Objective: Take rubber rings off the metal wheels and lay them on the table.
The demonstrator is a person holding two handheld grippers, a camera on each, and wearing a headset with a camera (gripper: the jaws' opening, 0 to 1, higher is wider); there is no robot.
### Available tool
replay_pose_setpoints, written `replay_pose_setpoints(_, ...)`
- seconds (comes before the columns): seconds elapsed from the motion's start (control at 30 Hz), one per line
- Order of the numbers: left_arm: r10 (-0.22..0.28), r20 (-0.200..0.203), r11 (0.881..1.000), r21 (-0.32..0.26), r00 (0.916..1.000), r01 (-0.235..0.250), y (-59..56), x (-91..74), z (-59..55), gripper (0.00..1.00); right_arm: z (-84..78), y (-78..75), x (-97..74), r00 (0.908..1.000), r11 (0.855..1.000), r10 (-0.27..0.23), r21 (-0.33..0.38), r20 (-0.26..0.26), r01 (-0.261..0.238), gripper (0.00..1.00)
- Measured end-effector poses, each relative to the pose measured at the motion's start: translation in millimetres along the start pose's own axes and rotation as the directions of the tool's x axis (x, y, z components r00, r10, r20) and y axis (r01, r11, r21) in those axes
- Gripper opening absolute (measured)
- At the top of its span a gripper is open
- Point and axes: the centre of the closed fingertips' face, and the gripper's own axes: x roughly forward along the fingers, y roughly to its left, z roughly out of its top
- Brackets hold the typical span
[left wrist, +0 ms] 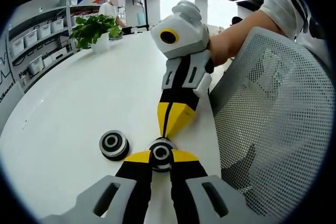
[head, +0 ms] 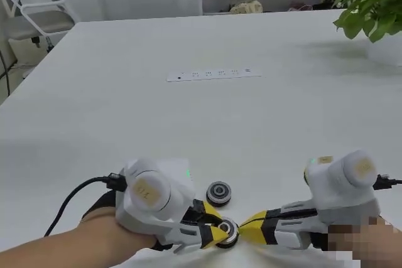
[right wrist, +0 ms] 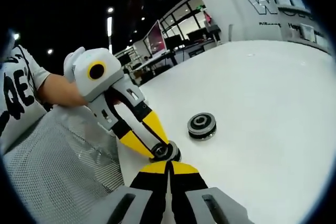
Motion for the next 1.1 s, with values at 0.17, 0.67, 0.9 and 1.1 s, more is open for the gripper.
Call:
replay_pose_setpoints(0.17,0.005,-0.004,1.000,-0.003,1.0000,-0.005,0.0,0.6,0.4,0.07,1.1,0.6,1.0,0.9999,1.000,-0.002,0.018,0.010,0.001,0.00)
replay_pose_setpoints(0.67,0.018,-0.016,1.000,-0.004,0.9997,-0.018,0.4,1.1,0.3,0.07,5.5,4.8,2.8,0.9995,1.000,0.012,0.021,0.030,-0.013,0.00)
replay_pose_setpoints(0.9,0.015,-0.018,1.000,-0.005,0.9997,-0.015,-0.1,1.1,0.3,0.07,6.0,6.5,5.4,0.9994,1.000,0.022,0.012,0.028,-0.022,0.00)
replay_pose_setpoints(1.1,0.014,-0.016,1.000,-0.006,0.9998,-0.015,-0.1,1.0,0.3,0.07,6.8,7.9,6.5,0.9991,1.000,0.028,0.009,0.030,-0.029,0.00)
